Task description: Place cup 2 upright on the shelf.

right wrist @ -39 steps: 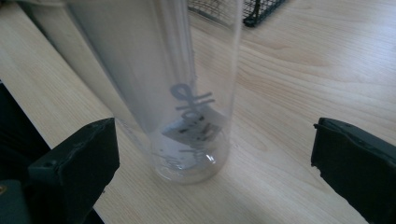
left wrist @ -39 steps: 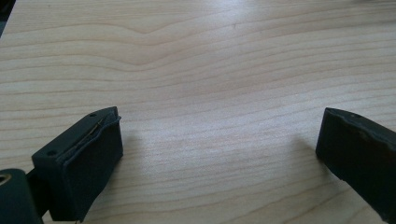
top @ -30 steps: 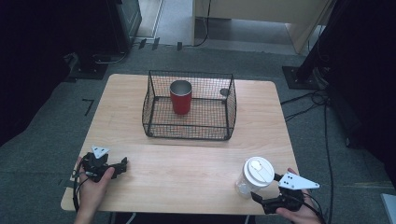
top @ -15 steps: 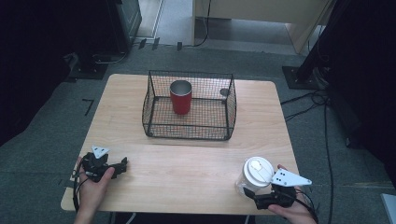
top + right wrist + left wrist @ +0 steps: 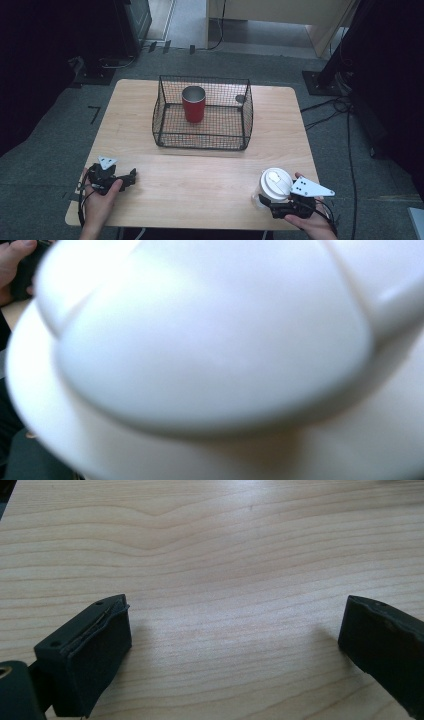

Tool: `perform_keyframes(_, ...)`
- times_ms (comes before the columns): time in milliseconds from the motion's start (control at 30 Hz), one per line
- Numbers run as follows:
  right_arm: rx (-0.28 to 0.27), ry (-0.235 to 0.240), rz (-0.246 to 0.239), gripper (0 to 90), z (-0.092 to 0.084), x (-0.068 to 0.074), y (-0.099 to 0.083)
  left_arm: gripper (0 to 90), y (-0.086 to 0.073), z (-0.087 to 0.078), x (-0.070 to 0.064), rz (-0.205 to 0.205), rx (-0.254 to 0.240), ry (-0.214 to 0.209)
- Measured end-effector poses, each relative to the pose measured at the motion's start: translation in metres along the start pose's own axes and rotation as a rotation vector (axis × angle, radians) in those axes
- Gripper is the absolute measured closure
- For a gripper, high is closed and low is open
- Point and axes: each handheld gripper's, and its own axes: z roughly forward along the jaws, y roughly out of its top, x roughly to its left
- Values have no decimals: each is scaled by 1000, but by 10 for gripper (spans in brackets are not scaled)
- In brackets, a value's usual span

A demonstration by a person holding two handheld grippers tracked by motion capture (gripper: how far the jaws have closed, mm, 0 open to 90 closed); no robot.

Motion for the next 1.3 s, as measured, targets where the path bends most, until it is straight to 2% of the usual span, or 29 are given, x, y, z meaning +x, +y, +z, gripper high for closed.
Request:
perform_keyframes(533, -35, -24, -22, 153, 7, 5, 7, 14, 0, 0, 0, -1, 0, 0)
perform_keyframes(1300, -105, -23, -60, 156, 23, 17, 54, 14, 0, 0, 0, 0, 1, 0)
